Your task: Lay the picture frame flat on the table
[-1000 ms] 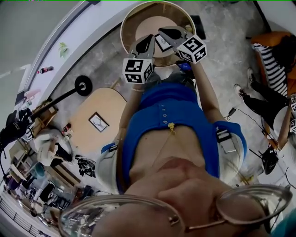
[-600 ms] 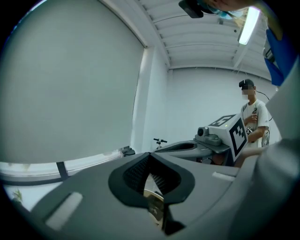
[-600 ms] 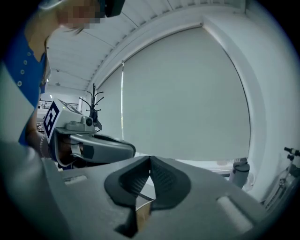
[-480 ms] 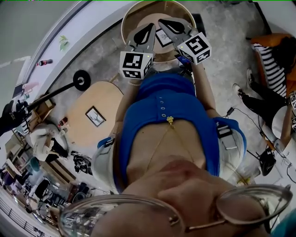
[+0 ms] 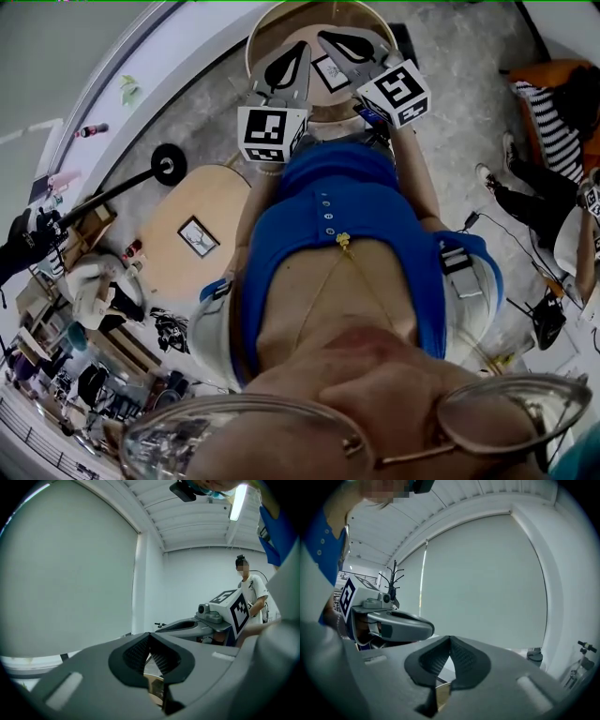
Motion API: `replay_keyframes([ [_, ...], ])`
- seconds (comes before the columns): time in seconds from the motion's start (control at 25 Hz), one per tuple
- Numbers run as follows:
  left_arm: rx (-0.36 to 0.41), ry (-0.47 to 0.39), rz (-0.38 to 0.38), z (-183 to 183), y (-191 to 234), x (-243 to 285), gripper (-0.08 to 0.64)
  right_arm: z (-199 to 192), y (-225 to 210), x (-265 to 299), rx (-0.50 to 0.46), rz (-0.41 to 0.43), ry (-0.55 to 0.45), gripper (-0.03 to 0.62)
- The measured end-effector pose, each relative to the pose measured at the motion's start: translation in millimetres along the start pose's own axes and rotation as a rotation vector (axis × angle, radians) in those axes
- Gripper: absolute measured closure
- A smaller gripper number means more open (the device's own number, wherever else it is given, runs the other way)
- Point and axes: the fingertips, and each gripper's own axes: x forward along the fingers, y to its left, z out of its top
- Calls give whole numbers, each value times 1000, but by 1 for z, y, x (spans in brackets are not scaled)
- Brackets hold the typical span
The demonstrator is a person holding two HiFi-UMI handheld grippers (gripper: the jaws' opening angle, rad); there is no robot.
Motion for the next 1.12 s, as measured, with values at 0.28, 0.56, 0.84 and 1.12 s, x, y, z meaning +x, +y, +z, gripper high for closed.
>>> replay_keyframes([
  [0.28, -38, 10, -31, 1, -9, 6, 561, 4, -7, -6, -6, -14, 8, 591],
  [0.56, -47, 16, -44, 6, -13, 10, 561, 7, -12, -13, 5, -21, 21, 591],
  [0.84, -48, 31, -56, 4, -22, 13, 561, 4, -14, -20, 8, -22, 32, 591],
  [1.12, -50, 40, -73, -2, -17, 15, 561, 6, -11, -12, 8, -11, 32, 591],
])
